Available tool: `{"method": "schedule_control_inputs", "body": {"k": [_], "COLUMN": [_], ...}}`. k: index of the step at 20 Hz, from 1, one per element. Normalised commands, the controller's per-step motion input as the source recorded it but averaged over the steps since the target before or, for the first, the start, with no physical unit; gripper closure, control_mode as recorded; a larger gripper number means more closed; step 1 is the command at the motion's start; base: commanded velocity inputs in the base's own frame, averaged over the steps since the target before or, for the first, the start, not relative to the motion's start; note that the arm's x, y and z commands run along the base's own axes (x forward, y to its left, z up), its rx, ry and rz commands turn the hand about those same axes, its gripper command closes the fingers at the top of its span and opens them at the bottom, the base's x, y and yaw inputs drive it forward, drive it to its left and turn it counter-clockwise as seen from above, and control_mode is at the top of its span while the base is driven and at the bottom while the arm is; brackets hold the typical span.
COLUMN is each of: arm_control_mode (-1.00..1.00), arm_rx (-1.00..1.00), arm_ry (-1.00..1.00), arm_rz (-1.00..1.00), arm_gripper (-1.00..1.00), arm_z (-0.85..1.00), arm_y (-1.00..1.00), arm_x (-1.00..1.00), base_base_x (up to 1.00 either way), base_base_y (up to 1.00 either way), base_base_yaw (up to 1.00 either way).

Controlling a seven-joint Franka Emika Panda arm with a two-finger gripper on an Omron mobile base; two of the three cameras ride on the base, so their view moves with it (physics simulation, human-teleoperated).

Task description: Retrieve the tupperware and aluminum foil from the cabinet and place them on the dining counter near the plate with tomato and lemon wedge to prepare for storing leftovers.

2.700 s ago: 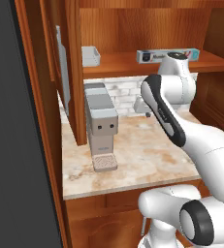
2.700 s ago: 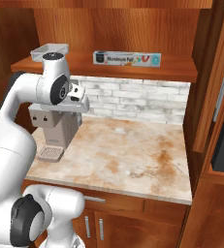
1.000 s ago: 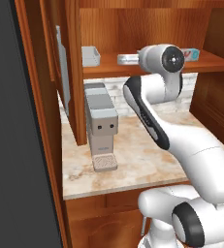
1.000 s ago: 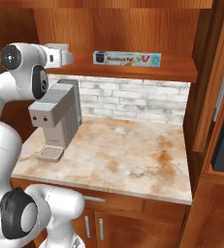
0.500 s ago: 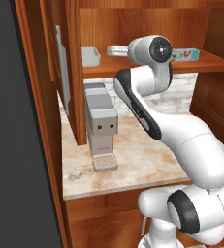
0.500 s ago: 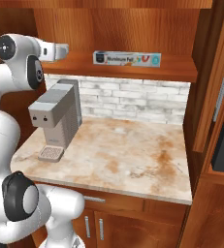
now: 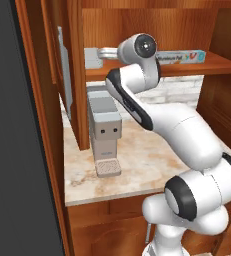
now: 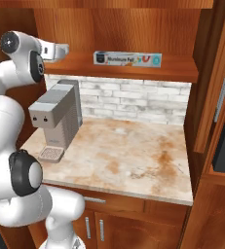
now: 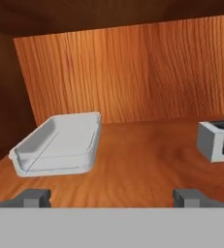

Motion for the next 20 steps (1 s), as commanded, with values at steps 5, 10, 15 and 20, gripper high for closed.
{"method": "schedule_control_inputs", "body": {"k": [5, 10, 15, 20], "arm_control_mode": [-1.00, -1.00, -1.00, -1.00], "arm_rx": [0.00, 0.00, 0.00, 0.00], "arm_ry": [0.19, 0.14, 0.03, 0.00], "arm_rz": [0.00, 0.00, 0.00, 0.00], "arm_gripper": [-1.00, -1.00, -1.00, -1.00], "arm_z": [-0.01, -0.12, -0.21, -0.29], "arm_y": [0.32, 0.16, 0.00, 0.00], "arm_x": [0.60, 0.59, 0.57, 0.62], "base_base_x": [0.00, 0.00, 0.00, 0.00], "base_base_y": [0.00, 0.00, 0.00, 0.00], "base_base_yaw": [0.00, 0.00, 0.00, 0.00]}}
